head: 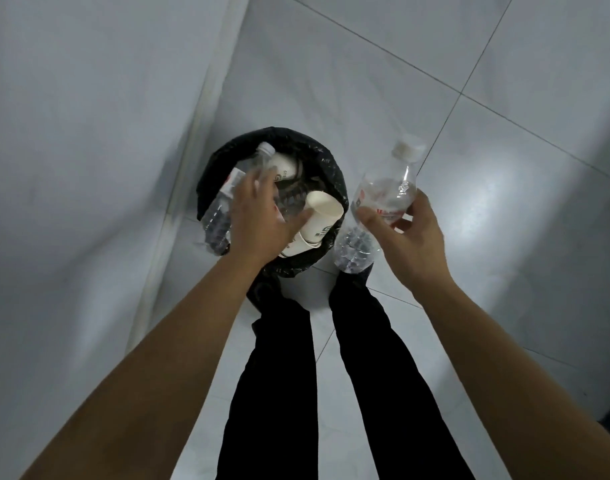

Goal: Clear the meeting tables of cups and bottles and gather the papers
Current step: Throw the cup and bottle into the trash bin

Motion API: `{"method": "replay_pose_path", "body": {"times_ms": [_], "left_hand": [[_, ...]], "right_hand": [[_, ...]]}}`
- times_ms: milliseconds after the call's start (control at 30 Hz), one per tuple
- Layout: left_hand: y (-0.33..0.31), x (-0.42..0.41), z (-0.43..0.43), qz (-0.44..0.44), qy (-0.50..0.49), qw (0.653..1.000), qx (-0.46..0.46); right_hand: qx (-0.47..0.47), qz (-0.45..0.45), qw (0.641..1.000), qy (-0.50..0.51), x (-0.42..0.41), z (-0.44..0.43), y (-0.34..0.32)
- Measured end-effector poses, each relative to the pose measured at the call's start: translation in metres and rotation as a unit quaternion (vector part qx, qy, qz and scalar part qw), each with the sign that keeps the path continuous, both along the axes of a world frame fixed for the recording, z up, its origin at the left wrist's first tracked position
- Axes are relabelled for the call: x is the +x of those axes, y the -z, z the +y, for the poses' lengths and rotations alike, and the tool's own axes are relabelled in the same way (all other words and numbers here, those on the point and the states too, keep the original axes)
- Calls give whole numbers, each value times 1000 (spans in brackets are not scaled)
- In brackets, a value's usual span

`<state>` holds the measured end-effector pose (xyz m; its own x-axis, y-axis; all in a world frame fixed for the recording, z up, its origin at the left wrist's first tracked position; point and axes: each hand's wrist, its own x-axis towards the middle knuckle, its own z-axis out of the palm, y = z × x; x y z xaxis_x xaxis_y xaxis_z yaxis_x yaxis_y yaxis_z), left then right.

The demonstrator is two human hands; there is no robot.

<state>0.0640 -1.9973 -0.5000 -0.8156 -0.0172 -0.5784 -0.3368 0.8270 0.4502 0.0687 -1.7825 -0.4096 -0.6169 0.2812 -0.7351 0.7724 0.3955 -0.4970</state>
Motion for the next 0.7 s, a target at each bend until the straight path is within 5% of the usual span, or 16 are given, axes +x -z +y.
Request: {"method": "replay_pose_path", "body": {"times_ms": [67,133,267,500,700], "left_hand": [[-8,15,-29,29,-67,996,-40],[-3,32,-61,-41,-93,993,-59],[18,55,-110,-150,-126,980,25],[19,67,-100,-135,-140,979,53],[-50,75,-83,-71,-162,984,26]], "right_hand": [[-22,-15,1000,-1,-7,-16,5],[-41,-38,998,-5,-11,-38,16],[-50,-70,995,-58,-13,-83,58],[-35,-93,984,-149,-16,-124,91],[-18,-66,972,-223,-4,-98,23]]}}
